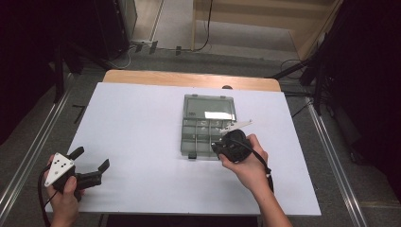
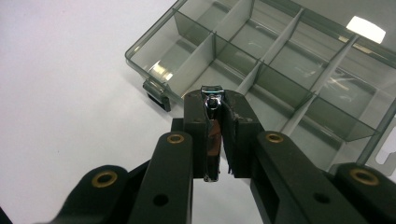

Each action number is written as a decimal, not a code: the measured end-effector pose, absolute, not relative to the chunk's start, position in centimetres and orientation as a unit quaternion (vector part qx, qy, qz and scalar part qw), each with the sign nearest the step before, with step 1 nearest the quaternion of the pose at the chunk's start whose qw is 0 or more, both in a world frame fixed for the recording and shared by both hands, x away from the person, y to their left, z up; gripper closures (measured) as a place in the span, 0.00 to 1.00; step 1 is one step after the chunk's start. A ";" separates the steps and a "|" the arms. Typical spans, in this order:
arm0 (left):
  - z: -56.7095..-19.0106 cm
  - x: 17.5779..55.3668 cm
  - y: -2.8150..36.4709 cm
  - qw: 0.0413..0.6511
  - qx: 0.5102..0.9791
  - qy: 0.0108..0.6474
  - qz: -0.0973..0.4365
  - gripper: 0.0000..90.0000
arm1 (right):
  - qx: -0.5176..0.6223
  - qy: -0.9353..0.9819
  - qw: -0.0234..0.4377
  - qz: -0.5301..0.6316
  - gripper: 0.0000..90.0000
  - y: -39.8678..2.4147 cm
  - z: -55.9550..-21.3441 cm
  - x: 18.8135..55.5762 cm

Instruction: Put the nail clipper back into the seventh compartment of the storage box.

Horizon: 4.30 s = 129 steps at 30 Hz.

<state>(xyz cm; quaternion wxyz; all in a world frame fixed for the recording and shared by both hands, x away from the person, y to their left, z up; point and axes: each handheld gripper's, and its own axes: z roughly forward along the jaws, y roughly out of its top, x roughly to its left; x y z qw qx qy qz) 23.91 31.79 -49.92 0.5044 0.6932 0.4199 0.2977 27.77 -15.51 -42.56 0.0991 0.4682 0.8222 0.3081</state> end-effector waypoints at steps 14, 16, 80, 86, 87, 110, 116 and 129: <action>-49.9 23.9 31.8 0.505 0.693 0.420 0.298 0.00 | 0.474 0.818 0.101 0.311 0.92 -15.9 -42.3 28.6; -49.9 23.9 31.8 0.505 0.693 0.420 0.298 0.00 | 0.475 0.817 0.100 0.311 0.92 -15.9 -42.3 28.7; -49.9 23.9 31.8 0.506 0.694 0.419 0.295 0.00 | 0.494 0.804 0.095 0.316 0.38 -16.8 -45.6 31.7; -49.9 23.9 31.8 0.506 0.695 0.418 0.295 0.00 | 0.486 0.786 0.115 0.364 0.00 -17.9 -44.6 30.5; -49.9 23.9 31.8 0.505 0.695 0.417 0.296 0.00 | 0.490 0.780 0.121 0.369 0.00 -18.2 -44.5 30.3; -49.9 23.9 31.7 0.501 0.697 0.417 0.299 0.00 | 0.496 0.716 0.188 0.453 0.00 -24.1 -45.2 26.1; -49.9 23.9 31.7 0.500 0.697 0.418 0.301 0.00 | 0.500 0.707 0.193 0.462 0.00 -25.0 -45.5 25.4; -49.9 23.9 31.6 0.500 0.697 0.417 0.302 0.00 | 0.505 0.692 0.212 0.470 0.00 -27.2 -46.2 23.9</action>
